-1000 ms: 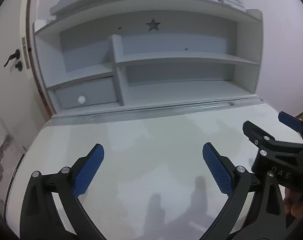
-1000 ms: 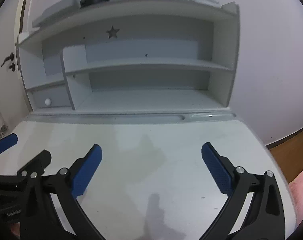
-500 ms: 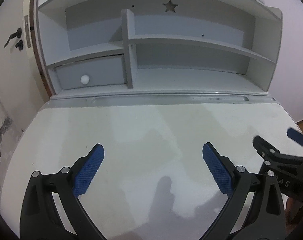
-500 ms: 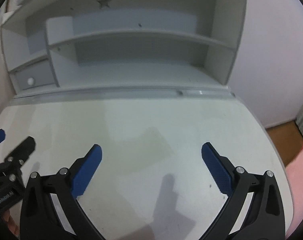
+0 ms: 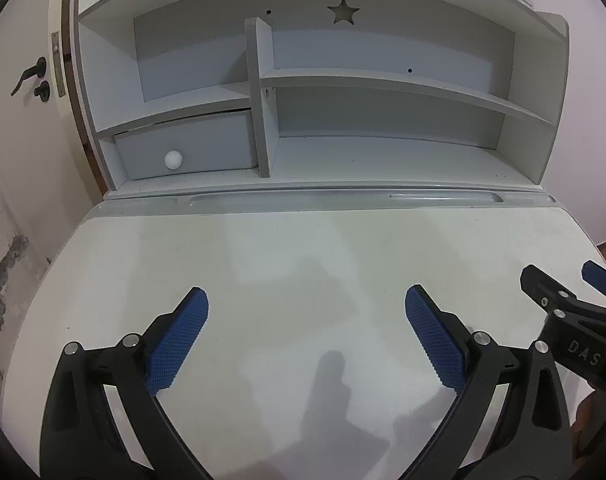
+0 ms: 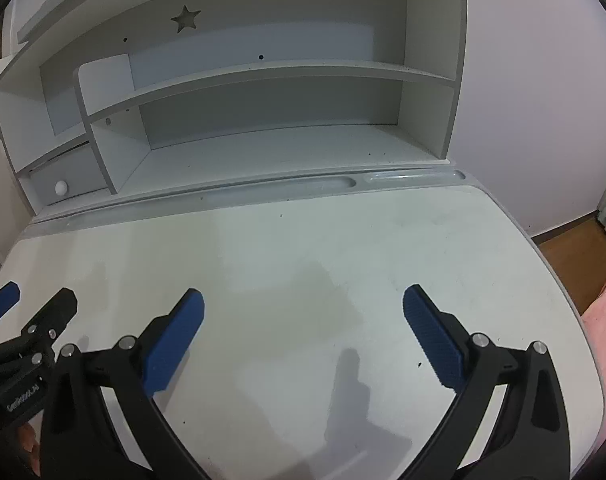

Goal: Collect trash

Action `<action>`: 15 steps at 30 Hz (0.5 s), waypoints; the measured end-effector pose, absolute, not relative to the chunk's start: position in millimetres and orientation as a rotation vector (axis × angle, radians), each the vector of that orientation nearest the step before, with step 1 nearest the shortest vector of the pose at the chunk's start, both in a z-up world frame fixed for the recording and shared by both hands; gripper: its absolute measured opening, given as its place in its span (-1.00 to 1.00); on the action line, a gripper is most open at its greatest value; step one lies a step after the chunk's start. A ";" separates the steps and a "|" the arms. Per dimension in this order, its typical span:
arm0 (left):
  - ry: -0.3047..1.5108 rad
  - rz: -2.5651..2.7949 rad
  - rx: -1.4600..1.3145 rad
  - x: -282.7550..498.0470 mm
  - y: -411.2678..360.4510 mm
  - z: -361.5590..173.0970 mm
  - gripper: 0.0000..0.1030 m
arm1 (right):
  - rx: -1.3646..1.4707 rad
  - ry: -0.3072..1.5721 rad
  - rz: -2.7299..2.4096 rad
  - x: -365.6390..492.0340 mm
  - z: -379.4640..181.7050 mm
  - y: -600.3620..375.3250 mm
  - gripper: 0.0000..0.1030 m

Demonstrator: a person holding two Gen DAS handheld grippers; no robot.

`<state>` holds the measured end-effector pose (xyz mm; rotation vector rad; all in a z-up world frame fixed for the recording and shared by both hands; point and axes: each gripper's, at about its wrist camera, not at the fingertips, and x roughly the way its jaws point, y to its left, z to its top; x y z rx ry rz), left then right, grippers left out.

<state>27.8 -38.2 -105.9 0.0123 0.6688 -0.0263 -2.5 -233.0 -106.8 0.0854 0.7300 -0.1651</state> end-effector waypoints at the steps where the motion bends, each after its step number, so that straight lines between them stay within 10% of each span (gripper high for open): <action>1: 0.666 -0.025 0.016 27.9 -38.0 -105.5 0.86 | 0.081 0.729 -0.167 -2.3 -106.7 -232.3 0.87; 15: 0.623 0.009 0.036 22.4 -40.7 -100.7 0.86 | 0.099 0.707 -0.206 -5.6 -103.6 -239.1 0.87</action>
